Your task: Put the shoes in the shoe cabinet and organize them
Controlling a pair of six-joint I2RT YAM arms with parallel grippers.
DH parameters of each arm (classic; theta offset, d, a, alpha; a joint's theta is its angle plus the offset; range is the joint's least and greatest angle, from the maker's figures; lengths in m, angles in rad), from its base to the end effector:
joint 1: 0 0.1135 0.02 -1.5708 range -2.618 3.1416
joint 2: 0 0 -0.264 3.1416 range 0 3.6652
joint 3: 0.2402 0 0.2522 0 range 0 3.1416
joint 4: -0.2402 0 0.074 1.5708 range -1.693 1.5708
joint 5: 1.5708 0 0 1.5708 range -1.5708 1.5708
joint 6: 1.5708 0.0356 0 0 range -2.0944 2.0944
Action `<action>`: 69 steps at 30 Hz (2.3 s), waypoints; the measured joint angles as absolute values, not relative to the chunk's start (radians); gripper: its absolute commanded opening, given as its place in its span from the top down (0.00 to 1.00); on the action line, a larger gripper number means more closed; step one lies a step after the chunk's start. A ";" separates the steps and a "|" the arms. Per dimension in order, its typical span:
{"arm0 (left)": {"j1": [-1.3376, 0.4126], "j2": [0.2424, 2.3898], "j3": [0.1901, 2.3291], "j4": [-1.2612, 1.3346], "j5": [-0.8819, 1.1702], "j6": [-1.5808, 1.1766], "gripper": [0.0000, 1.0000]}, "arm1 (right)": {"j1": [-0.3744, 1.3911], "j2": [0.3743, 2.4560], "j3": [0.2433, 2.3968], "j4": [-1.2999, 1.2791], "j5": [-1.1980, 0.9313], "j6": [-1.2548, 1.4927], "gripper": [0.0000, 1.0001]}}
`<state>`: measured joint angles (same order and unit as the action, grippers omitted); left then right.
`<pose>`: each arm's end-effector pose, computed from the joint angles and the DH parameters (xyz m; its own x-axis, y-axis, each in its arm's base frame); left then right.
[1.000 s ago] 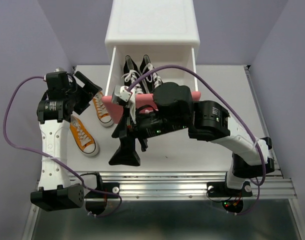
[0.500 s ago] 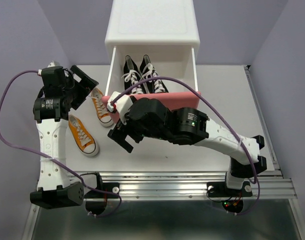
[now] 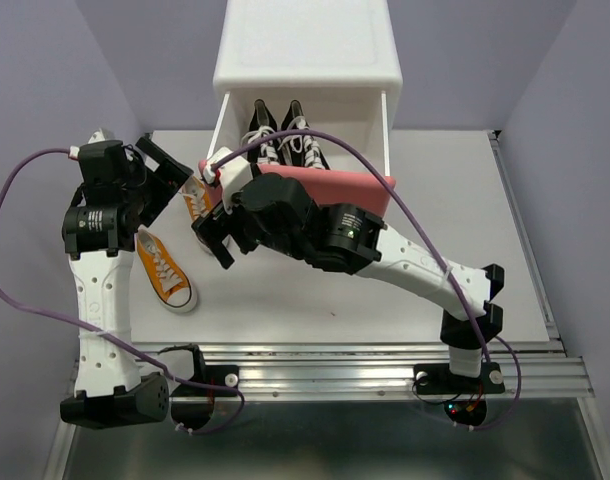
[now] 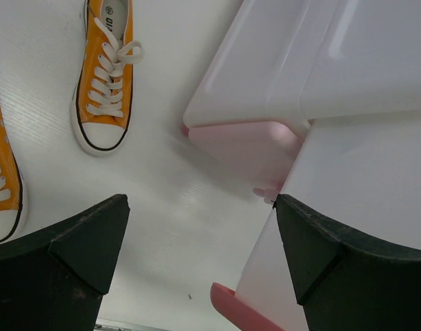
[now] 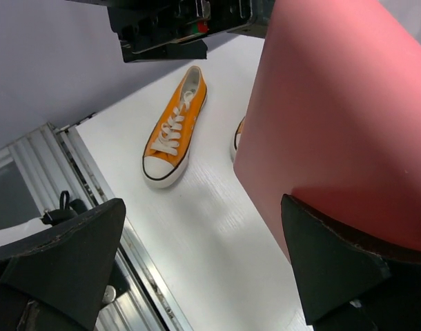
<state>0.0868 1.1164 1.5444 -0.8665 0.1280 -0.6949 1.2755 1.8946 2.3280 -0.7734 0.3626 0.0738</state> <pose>0.2007 0.0129 0.4606 -0.3436 -0.6674 -0.6607 -0.2484 0.7431 -0.6214 0.1291 0.3812 0.4853 -0.1556 -0.2745 -0.9489 -0.7879 0.6140 -0.0485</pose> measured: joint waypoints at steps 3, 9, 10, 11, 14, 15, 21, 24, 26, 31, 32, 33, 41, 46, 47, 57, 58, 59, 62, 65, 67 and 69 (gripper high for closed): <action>0.087 1.113 1.536 -0.873 0.123 -0.695 0.01 | 1.264 1.889 2.307 -0.740 0.330 0.055 0.00; 0.087 1.114 1.530 -0.886 0.122 -0.695 0.01 | 1.158 1.889 2.315 -0.680 0.228 0.059 0.00; 0.087 1.114 1.530 -0.886 0.122 -0.695 0.01 | 1.129 1.889 2.310 -0.680 0.226 0.060 0.00; 0.087 1.114 1.530 -0.886 0.122 -0.695 0.01 | 1.082 1.887 2.295 -0.677 0.216 0.060 0.00; 0.087 1.114 1.518 -0.885 0.122 -0.696 0.01 | 0.973 1.868 2.232 -0.669 0.170 0.064 0.00; 0.087 1.114 1.514 -0.886 0.122 -0.696 0.01 | 0.948 1.862 2.210 -0.662 0.142 0.054 0.00; 0.087 1.114 1.492 -0.883 0.123 -0.705 0.01 | 0.882 1.805 2.103 -0.655 0.101 0.084 0.00; 0.087 1.114 1.487 -0.878 0.124 -0.713 0.01 | 0.876 1.803 2.107 -0.660 0.103 0.107 0.00; 0.087 1.114 1.485 -0.878 0.125 -0.719 0.01 | 0.877 1.818 2.141 -0.682 0.119 0.110 0.00; 0.087 1.109 1.483 -0.868 0.132 -0.723 0.01 | 0.877 1.861 2.229 -0.667 0.126 0.100 0.00; 0.087 1.105 1.480 -0.865 0.134 -0.723 0.01 | 0.875 1.861 2.231 -0.665 0.117 0.097 0.00; 0.087 1.101 1.479 -0.865 0.137 -0.722 0.01 | 0.871 1.858 2.230 -0.661 0.103 0.090 0.00; 0.087 1.066 1.465 -0.856 0.165 -0.707 0.01 | 0.850 1.694 2.041 -0.565 -0.060 0.058 0.00; 0.086 1.066 1.469 -0.838 0.232 -0.677 0.01 | 0.847 1.544 1.968 -0.534 -0.133 0.100 0.00; 0.082 1.071 1.478 -0.837 0.244 -0.673 0.01 | 0.848 1.501 1.925 -0.530 -0.125 0.113 0.00; -0.265 1.292 1.757 -0.675 0.270 -0.673 0.01 | 0.852 1.324 1.563 -0.559 0.032 0.257 0.00; -0.277 1.314 1.766 -0.651 0.266 -0.676 0.01 | 0.852 1.325 1.540 -0.562 0.041 0.272 0.00; -0.283 1.328 1.768 -0.639 0.264 -0.678 0.01 | 0.852 1.329 1.511 -0.571 0.049 0.287 0.00; -0.291 1.386 1.768 -0.574 0.246 -0.689 0.01 | 0.852 1.341 1.440 -0.572 0.079 0.319 0.00; -0.291 1.432 1.770 -0.541 0.233 -0.696 0.02 | 0.852 1.353 1.399 -0.560 0.121 0.330 0.00; -0.294 1.456 1.774 -0.540 0.226 -0.697 0.02 | 0.852 1.370 1.390 -0.540 0.159 0.332 0.00; -0.297 1.475 1.780 -0.541 0.222 -0.698 0.01 | 0.856 1.393 1.390 -0.508 0.202 0.337 0.00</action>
<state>-0.2974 1.4746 1.7802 -0.5407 0.2222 -0.6979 0.8562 1.3926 1.3899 -0.5076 0.2020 0.3370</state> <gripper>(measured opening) 0.985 0.997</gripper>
